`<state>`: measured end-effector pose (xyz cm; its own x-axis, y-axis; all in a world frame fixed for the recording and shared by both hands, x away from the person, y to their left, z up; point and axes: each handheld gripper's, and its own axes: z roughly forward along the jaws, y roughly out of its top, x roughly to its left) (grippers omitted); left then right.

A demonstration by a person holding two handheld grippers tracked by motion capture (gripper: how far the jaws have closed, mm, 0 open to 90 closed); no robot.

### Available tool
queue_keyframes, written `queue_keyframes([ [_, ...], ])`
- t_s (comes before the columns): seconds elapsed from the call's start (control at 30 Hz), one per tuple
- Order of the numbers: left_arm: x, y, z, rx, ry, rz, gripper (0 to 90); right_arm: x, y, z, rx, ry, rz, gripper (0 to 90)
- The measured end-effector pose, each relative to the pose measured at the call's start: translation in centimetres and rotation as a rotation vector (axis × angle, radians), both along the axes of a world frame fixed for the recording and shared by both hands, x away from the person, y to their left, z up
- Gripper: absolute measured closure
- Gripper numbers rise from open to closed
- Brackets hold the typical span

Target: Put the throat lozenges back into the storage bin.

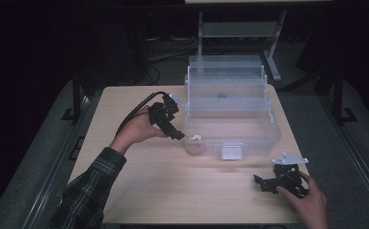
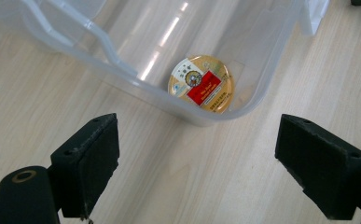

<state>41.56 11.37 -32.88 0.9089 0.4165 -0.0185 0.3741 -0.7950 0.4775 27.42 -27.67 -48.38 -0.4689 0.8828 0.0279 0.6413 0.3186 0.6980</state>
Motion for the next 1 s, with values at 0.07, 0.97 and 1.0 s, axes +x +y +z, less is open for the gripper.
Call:
queue_keyframes([
  [0.07, -0.2, 0.6, -0.1, 0.001, -0.002, 0.009, 12.7, 0.0, 0.0, 0.0, 0.0, 0.0, 0.0, 0.0],
  [0.97, -4.2, 8.2, -3.3, -0.073, -0.037, 0.148, 12.8, 0.0, 0.0, 0.0, -0.001, -0.001, 0.0, 0.0],
  [1.0, -4.4, 8.5, -3.4, -0.072, -0.044, 0.151, 12.8, 0.0, 0.0, 0.0, -0.001, -0.001, 0.0, 0.0],
])
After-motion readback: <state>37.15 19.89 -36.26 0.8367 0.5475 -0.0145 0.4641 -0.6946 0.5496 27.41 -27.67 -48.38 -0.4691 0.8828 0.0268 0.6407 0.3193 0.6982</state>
